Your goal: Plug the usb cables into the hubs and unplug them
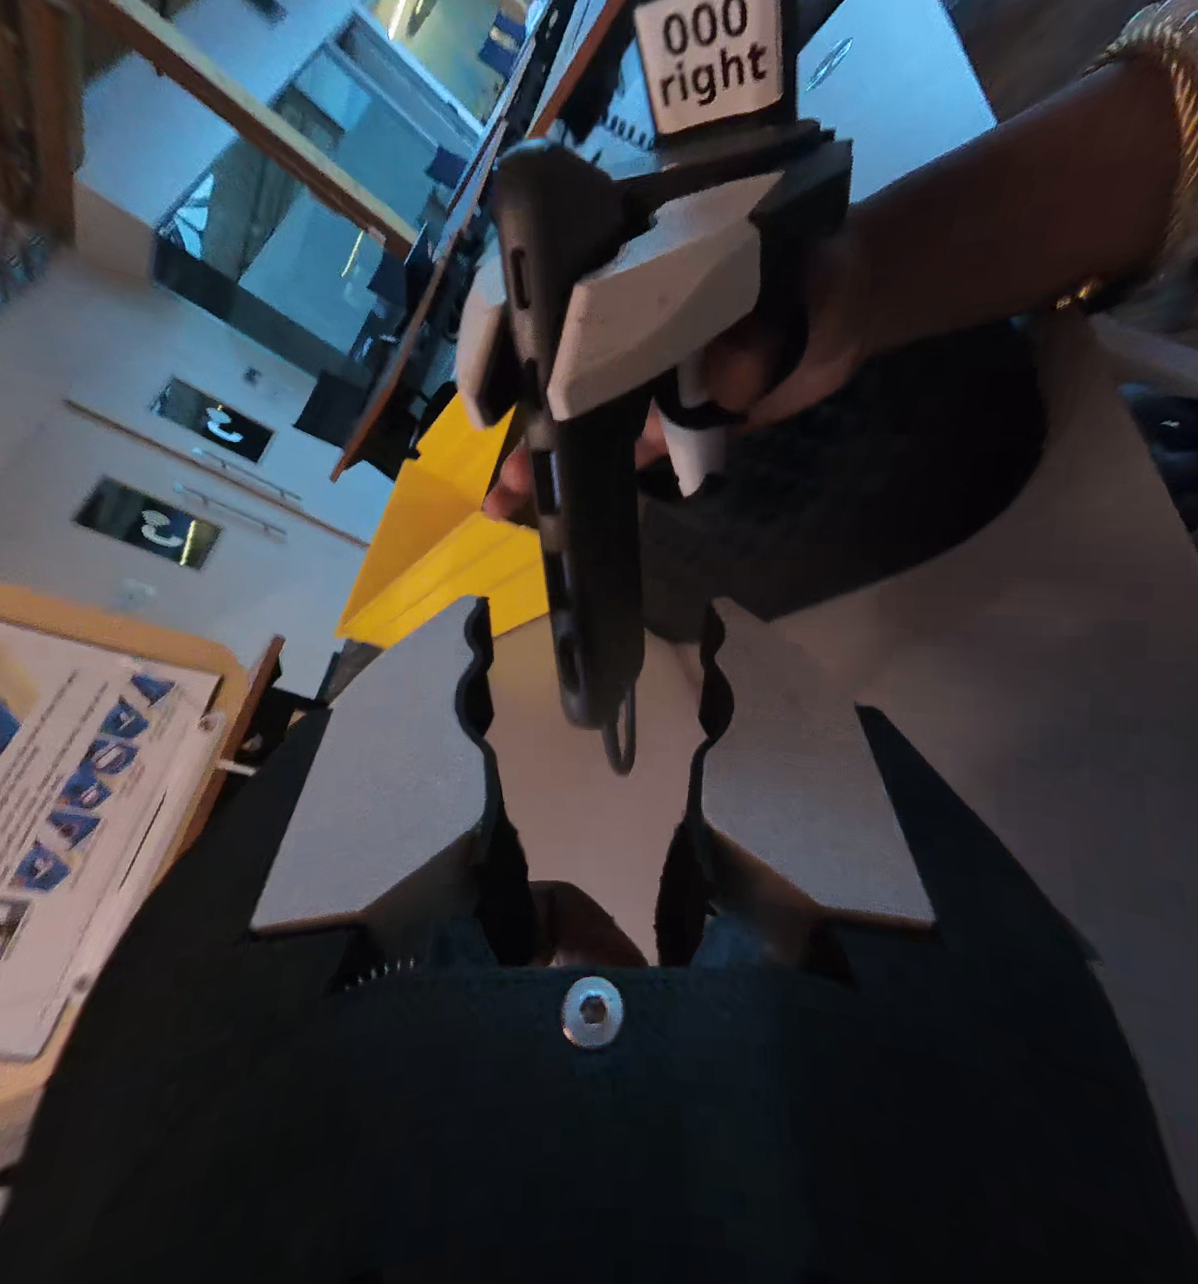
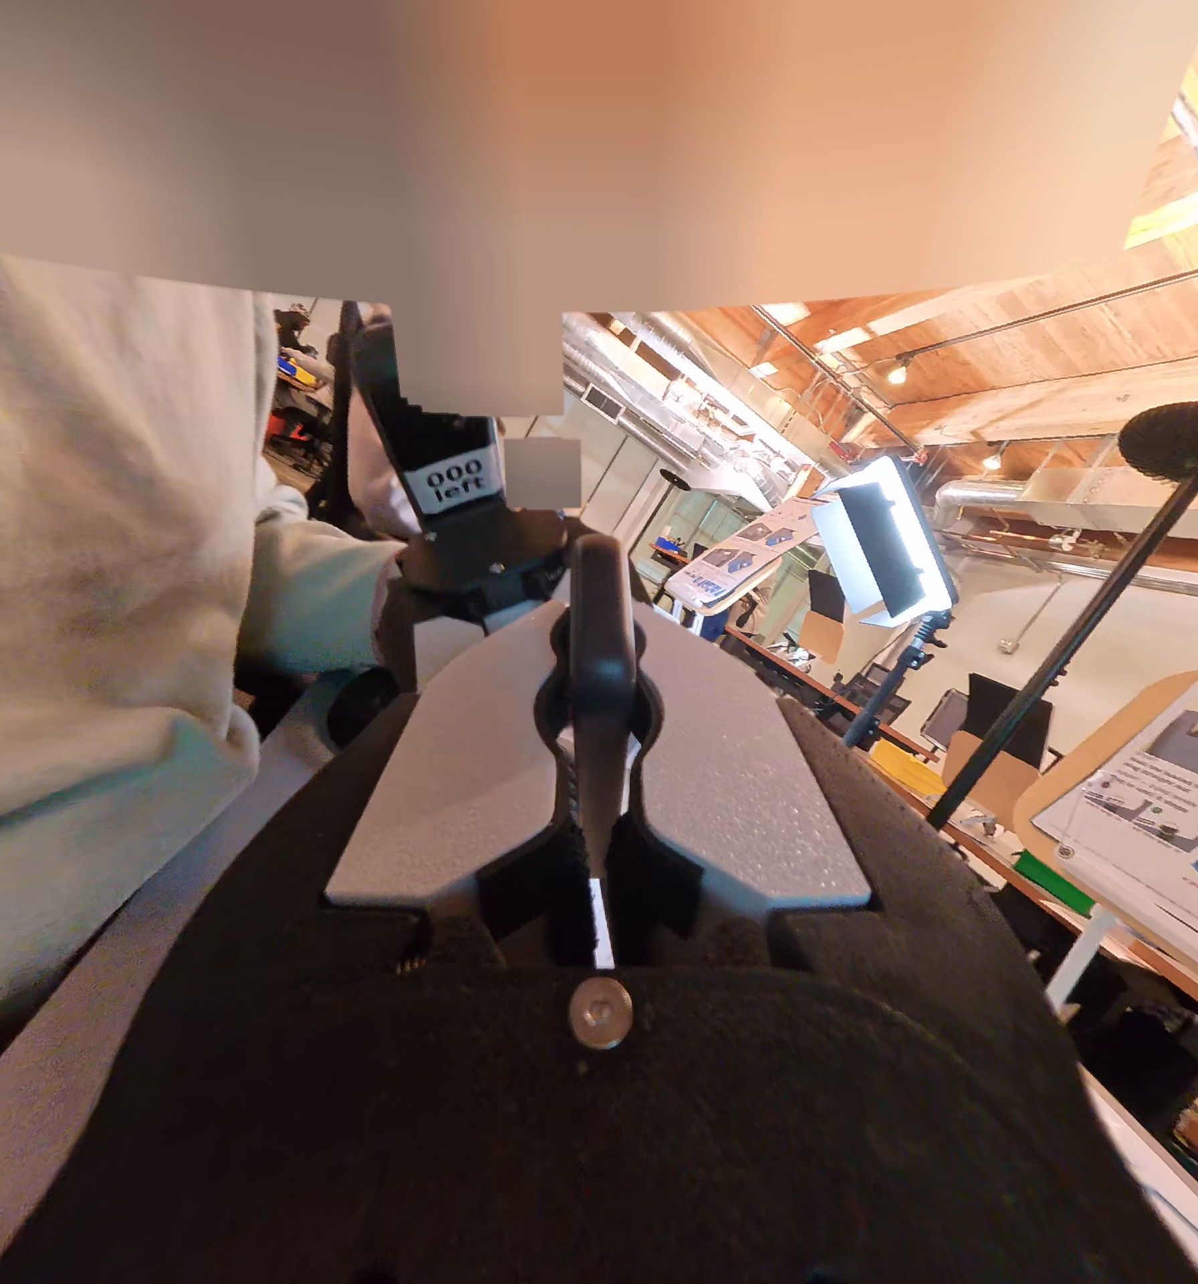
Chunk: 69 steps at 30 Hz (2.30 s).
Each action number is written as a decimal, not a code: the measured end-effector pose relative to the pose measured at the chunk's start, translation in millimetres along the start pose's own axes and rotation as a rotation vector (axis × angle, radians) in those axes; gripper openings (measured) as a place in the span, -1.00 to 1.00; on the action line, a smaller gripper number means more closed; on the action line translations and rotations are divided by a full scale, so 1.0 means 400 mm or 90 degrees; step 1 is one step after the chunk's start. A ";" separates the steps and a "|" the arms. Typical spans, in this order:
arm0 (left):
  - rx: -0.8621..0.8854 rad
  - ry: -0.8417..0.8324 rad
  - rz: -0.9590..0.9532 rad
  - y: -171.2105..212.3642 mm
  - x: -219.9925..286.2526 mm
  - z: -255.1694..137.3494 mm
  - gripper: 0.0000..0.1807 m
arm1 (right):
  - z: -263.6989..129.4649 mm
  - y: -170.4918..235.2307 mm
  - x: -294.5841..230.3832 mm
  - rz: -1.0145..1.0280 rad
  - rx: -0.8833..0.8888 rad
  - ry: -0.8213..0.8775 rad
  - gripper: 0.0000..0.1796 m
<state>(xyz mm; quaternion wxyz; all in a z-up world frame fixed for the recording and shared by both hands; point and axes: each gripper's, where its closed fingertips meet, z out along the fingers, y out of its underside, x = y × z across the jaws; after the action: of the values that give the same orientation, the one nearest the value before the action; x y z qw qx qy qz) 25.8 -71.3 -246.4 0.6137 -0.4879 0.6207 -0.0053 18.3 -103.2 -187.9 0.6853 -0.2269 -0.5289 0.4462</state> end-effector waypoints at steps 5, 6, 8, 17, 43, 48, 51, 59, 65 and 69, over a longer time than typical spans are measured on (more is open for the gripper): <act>0.044 0.044 -0.067 -0.014 0.018 0.015 -0.81 | 0.004 -0.018 -0.016 0.008 0.028 -0.025 -0.82; 0.065 0.052 -0.089 -0.023 0.020 0.010 -0.86 | 0.006 -0.028 -0.014 0.017 0.048 -0.020 -0.76; 0.111 0.039 -0.114 -0.044 0.013 0.003 -0.86 | 0.009 -0.024 -0.011 0.025 0.047 -0.013 -0.72; 0.124 0.079 -0.158 -0.052 0.016 -0.007 -0.84 | 0.017 0.002 -0.029 0.008 -0.004 -0.041 -0.85; -0.446 0.094 -0.230 0.324 0.111 -0.212 -0.89 | -0.017 -0.005 0.036 -0.015 -0.003 0.060 -0.86; -0.338 0.039 -0.378 0.273 0.001 -0.309 -0.92 | -0.019 -0.006 0.037 -0.012 -0.001 0.063 -0.86; -0.277 0.158 -0.611 0.266 0.036 -0.357 -0.91 | -0.016 -0.005 0.035 -0.013 -0.003 0.061 -0.86; -0.387 0.122 -0.660 0.383 0.081 -0.379 -0.87 | -0.016 -0.005 0.035 -0.011 -0.002 0.061 -0.87; -0.430 0.060 -0.544 0.409 0.062 -0.382 -0.65 | -0.015 -0.006 0.033 -0.009 -0.002 0.060 -0.87; -0.436 0.035 -0.404 0.393 0.049 -0.382 -0.60 | -0.015 -0.004 0.034 -0.008 -0.003 0.059 -0.86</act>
<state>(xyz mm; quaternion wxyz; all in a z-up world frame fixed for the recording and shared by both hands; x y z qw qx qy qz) -181.1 -91.6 -318.8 0.3686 -0.8279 0.4228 -0.0006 25.2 -91.6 -181.5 0.7114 -0.2458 -0.4987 0.4298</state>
